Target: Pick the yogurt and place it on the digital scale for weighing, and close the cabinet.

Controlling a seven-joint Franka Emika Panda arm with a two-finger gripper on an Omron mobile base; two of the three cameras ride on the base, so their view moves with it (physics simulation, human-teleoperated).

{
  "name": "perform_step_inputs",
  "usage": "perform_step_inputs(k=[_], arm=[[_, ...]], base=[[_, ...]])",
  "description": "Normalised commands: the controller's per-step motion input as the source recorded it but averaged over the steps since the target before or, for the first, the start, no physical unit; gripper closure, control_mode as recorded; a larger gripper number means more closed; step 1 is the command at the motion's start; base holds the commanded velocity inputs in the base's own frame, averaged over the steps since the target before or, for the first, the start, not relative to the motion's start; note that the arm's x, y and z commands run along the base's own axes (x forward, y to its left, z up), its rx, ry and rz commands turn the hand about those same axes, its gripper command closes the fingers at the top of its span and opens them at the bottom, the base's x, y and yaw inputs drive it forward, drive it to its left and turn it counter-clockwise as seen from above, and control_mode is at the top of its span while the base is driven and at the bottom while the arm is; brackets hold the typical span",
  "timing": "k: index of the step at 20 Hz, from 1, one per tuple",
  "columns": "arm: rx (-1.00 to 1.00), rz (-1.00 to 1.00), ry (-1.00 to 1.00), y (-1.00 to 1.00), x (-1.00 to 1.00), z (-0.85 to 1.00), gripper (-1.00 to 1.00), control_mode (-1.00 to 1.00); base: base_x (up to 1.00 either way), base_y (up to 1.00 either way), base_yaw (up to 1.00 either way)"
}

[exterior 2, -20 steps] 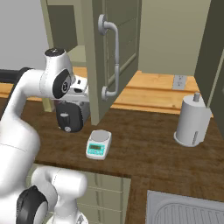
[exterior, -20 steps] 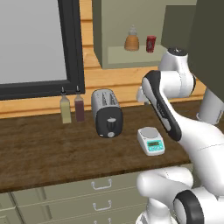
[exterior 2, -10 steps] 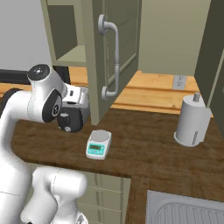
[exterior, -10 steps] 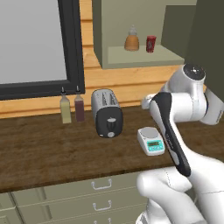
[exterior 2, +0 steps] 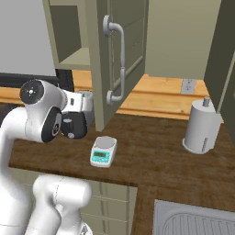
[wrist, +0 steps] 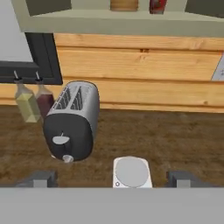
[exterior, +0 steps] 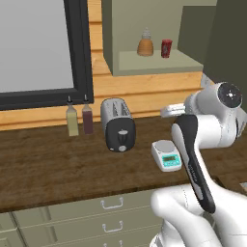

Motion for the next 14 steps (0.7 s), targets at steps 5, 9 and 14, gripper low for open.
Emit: perform_step_inputs(k=[5,9,14], arm=[[0.07,-0.05,-0.36,-0.08,-0.04,0.85,-1.0,-1.0],[0.09,-0.14,-0.18,0.0,0.0,1.0,-1.0,-1.0],[0.06,-0.18,0.03,-0.07,0.0,1.0,-1.0,-1.0]], base=[[0.0,0.0,0.0],[0.0,0.0,0.0],[0.0,0.0,0.0]])
